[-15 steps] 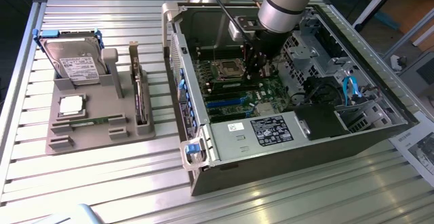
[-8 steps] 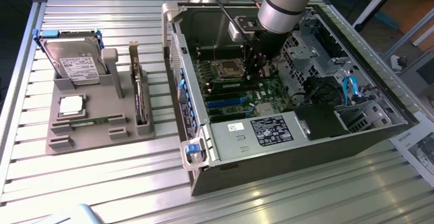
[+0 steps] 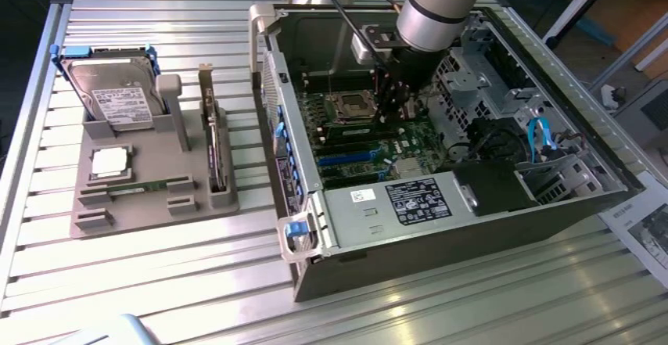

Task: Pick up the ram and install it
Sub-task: 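Insert the ram into the slot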

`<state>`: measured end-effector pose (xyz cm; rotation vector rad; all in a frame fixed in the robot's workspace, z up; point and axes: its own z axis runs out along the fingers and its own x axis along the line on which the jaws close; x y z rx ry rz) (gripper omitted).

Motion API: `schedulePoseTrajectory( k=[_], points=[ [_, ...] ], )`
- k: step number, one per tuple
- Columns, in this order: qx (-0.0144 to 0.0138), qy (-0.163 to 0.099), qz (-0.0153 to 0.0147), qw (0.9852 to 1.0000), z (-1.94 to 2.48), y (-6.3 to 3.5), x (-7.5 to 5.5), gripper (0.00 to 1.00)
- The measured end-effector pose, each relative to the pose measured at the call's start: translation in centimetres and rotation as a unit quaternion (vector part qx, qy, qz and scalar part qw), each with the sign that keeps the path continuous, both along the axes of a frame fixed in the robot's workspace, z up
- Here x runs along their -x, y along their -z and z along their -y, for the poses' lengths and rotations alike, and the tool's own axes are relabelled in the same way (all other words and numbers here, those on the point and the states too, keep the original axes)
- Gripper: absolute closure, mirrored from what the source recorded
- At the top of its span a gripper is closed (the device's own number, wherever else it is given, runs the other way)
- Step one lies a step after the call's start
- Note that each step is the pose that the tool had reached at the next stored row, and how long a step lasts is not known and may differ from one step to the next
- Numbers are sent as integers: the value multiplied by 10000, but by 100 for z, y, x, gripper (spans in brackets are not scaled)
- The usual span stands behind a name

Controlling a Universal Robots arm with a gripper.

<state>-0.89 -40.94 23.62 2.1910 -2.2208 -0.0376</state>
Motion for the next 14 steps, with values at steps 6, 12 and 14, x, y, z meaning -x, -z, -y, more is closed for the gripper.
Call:
schedulePoseTrajectory(
  k=[6, 12, 14],
  points=[
    [1, 0, -3, 10000, 2, -3, -10, 88],
    [1, -1, -5, 10000, 2, -37, -11, 88],
    [5, -5, -5, 10000, 2, -38, -10, 88]
  ],
)
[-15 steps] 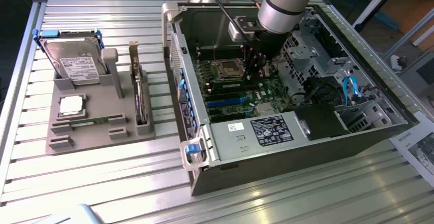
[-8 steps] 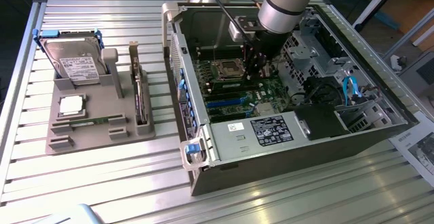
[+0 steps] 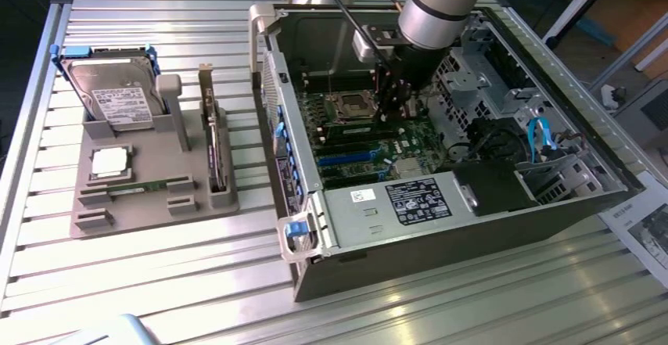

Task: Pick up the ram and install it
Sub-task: 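Insert the ram into the slot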

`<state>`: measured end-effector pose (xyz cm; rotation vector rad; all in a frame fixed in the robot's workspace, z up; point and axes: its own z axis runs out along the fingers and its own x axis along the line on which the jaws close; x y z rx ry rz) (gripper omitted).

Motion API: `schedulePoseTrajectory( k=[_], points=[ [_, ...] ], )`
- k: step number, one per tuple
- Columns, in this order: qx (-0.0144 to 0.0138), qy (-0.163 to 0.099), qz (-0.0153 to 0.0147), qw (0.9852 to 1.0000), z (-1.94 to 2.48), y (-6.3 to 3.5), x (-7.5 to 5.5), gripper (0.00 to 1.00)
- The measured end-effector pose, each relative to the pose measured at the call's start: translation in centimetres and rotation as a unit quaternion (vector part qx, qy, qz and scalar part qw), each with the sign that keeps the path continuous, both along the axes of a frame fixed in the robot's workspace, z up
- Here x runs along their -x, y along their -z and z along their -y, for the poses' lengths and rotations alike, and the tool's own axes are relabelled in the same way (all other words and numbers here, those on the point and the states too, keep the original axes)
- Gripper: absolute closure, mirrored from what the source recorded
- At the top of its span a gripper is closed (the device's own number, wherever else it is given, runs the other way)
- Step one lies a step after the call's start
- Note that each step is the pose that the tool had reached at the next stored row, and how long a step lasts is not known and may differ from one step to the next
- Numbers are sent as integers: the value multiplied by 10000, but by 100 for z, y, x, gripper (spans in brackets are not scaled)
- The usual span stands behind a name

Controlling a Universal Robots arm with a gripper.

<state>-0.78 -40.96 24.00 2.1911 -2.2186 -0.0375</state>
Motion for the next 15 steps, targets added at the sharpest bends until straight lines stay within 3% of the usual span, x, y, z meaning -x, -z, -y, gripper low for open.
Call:
schedulePoseTrajectory(
  k=[3, 14, 15],
  points=[
    [33, -14, 0, 10000, 0, -1, 0, 88],
    [22, -41, 28, 10000, 0, 2, 7, 88],
    [22, -41, 41, 10000, 0, 8, 11, 88]
  ],
)
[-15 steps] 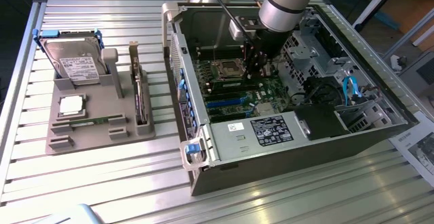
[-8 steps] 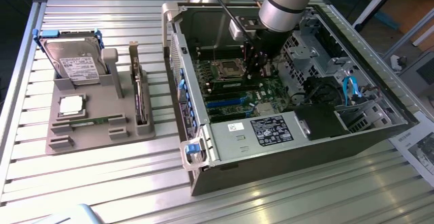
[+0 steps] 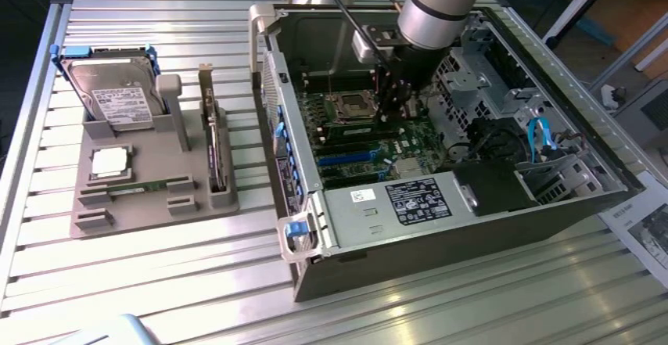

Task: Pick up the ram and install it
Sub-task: 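Insert the ram into the slot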

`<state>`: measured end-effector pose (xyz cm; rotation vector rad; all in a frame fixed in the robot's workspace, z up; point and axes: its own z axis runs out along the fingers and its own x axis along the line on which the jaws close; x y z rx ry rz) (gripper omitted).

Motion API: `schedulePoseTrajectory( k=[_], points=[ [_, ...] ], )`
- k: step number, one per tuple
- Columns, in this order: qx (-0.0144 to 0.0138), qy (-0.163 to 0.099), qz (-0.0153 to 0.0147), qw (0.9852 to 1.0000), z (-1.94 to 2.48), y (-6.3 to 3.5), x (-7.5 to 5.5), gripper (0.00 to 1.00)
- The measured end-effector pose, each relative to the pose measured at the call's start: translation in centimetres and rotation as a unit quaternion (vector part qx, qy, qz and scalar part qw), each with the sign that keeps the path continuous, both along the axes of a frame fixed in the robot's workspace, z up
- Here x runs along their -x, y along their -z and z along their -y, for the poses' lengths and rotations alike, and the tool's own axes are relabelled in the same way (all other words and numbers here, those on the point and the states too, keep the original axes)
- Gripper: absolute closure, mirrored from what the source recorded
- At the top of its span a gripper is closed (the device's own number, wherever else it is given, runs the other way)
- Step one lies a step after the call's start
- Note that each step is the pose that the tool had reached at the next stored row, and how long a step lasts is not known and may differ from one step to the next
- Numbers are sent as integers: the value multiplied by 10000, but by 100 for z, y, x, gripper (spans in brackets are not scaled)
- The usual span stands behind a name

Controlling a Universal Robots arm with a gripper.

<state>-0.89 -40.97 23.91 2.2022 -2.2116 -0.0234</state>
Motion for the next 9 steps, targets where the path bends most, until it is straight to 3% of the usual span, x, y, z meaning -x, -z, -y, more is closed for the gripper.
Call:
schedulePoseTrajectory(
  k=[3, 9],
  points=[
    [0, -2, 23, 10000, 0, 10, 5, 88],
    [0, -2, 25, 10000, -5, 5, 5, 88]
  ],
)
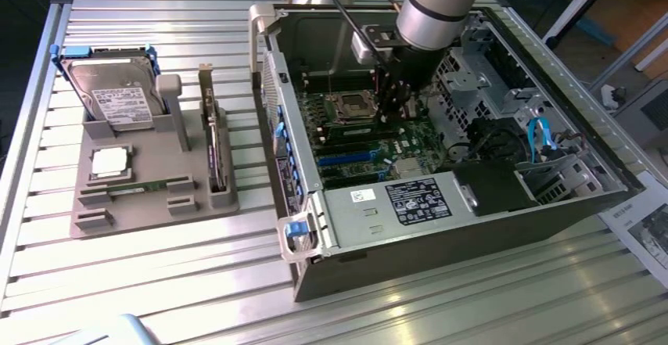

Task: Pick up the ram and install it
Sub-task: 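Insert the ram into the slot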

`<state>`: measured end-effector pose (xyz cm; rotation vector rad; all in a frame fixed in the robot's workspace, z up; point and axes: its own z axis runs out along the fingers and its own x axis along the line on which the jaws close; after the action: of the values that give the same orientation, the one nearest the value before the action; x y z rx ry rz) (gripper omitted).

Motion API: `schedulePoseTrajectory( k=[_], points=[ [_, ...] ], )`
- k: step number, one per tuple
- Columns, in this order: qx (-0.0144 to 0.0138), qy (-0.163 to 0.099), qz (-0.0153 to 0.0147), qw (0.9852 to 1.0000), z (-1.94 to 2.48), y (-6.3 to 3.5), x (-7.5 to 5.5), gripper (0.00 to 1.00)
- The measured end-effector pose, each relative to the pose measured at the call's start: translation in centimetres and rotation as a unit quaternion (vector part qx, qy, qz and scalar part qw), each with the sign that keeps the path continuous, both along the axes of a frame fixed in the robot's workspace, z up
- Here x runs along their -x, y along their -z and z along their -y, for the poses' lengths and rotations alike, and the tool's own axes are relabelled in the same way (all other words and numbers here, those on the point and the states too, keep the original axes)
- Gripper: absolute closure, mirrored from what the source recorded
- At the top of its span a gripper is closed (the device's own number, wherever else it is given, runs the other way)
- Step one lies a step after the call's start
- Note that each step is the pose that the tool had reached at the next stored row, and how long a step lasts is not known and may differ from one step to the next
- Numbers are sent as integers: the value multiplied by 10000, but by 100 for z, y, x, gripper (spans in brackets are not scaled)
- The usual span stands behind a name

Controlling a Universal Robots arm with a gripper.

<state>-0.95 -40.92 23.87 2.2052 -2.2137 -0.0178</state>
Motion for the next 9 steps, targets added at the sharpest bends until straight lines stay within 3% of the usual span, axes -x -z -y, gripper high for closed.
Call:
schedulePoseTrajectory(
  k=[4, 9],
  points=[
    [2, 0, 0, 10000, -5, -1, 1, 88],
    [3, -1, 34, 10000, -7, -2, 29, 88]
  ],
)
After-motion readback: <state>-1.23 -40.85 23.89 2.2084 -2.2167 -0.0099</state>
